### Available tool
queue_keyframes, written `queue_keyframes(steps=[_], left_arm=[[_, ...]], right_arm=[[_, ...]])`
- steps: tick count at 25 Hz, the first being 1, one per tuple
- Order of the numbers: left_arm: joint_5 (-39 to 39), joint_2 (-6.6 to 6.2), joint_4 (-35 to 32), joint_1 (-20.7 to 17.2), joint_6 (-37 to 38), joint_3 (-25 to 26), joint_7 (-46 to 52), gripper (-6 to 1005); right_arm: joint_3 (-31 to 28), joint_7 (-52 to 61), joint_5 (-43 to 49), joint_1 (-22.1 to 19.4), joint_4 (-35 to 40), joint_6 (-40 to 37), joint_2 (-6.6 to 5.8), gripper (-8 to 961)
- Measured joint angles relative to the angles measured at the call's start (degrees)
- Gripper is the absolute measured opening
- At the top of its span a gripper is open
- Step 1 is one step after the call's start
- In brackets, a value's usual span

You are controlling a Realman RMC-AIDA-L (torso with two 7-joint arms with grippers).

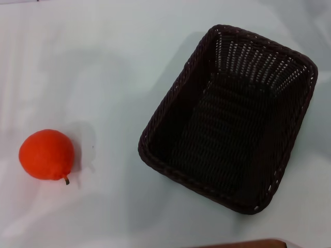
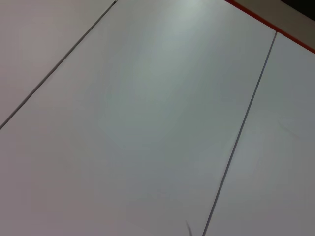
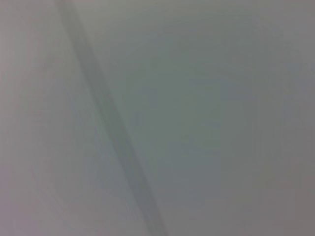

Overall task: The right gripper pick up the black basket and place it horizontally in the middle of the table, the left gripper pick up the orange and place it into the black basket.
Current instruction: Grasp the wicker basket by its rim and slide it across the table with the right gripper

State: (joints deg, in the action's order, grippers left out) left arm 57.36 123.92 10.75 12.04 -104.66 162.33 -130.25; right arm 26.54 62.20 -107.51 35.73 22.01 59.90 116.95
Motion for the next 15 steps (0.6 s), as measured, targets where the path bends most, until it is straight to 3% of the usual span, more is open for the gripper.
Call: queue_keyframes(steps=[4, 8, 10, 15], left_arm=[[0.0, 0.0, 0.1, 0.3, 0.5, 0.0, 0.0, 888], [0.0, 0.0, 0.2, 0.4, 0.8, 0.0, 0.0, 888], [-0.2, -0.12, 0.3, 0.4, 0.9, 0.1, 0.0, 887], [-0.2, -0.17, 0.5, 0.5, 1.2, 0.0, 0.0, 887]], right_arm=[[11.4, 22.2, 15.9, -0.2, 11.1, 1.8, -3.17, 865], [16.6, 42.5, 34.7, 1.3, 21.7, 12.7, -6.87, 866], [16.6, 49.2, 43.6, 2.8, 27.9, 20.0, -7.7, 866], [16.4, 56.4, 60.6, 6.4, 41.5, 34.6, -7.54, 866]])
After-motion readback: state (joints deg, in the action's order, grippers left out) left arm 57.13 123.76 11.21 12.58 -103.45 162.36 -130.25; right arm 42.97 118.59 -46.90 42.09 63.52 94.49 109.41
